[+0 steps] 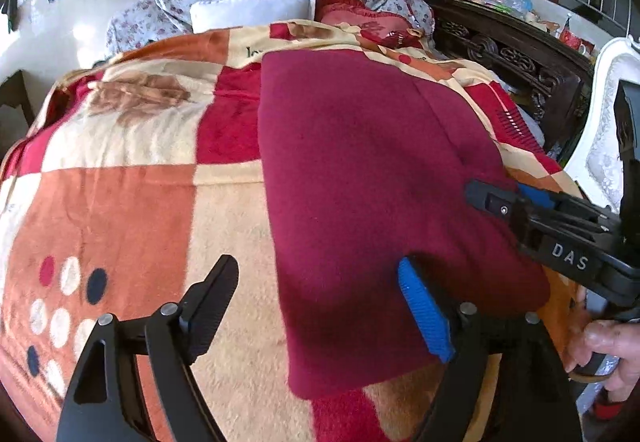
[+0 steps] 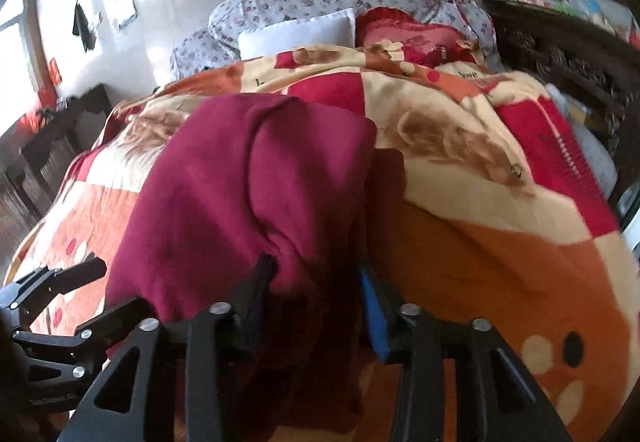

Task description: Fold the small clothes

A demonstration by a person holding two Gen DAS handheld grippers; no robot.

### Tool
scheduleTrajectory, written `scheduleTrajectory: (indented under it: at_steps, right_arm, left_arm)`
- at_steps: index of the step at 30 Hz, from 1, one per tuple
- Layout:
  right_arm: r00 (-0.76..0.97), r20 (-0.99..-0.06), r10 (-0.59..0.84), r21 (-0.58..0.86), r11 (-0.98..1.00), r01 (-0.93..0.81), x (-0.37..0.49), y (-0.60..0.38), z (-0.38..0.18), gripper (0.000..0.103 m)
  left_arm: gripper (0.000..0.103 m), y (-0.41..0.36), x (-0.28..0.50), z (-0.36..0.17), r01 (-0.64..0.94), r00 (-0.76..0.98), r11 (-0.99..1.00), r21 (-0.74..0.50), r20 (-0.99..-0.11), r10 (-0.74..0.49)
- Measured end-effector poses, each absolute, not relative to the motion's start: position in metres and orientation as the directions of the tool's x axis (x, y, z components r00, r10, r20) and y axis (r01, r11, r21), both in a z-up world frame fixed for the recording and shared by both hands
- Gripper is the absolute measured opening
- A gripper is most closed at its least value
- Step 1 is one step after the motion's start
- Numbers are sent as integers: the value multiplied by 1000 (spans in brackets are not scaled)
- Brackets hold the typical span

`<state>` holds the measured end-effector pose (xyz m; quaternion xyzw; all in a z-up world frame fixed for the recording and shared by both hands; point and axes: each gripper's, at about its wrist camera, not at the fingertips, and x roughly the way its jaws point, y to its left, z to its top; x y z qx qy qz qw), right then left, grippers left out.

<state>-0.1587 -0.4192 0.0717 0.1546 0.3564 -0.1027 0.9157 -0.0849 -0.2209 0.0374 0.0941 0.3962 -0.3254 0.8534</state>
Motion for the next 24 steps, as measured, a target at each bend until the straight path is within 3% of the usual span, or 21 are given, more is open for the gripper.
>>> scheduleTrajectory:
  at_steps: [3, 5, 12, 16, 18, 19, 20, 21, 24]
  right_arm:
    - [754, -656, -36, 291, 910, 297, -170, -428, 76, 62]
    - [768, -640, -37, 329, 889, 317, -180, -434, 78, 81]
    - [757, -651, 44, 420, 852, 311, -172, -447, 57, 97]
    - [763, -620, 184, 545, 800, 250, -161, -455, 39, 95]
    - [770, -602, 211, 573, 786, 232, -157, -456, 35, 88]
    - [776, -591, 221, 586, 779, 224, -157, -457, 36, 78]
    - [779, -582, 232, 595, 775, 213, -158, -455, 40, 69]
    - [780, -585, 224, 583, 784, 212, -160, -452, 45, 65]
    - [784, -587, 204, 550, 811, 200, -168, -439, 64, 55]
  left_arm:
    - [82, -211, -79, 42, 638, 438, 753, -162, -729, -527]
    - [87, -202, -73, 46, 626, 430, 751, -211, -710, -557]
    - [90, -197, -49, 23, 565, 304, 710, -420, -694, -653]
    - [94, -205, -40, 5, 532, 231, 676, -510, -681, -695]
    - [94, -210, -41, 5, 550, 228, 671, -497, -684, -693]
    - [89, -214, -42, 7, 572, 225, 665, -480, -688, -690]
    - [72, -216, -45, 11, 603, 205, 638, -479, -680, -704]
    - [72, -216, -47, 14, 611, 203, 635, -472, -683, -702]
    - [55, -208, -55, 28, 634, 223, 636, -440, -683, -695]
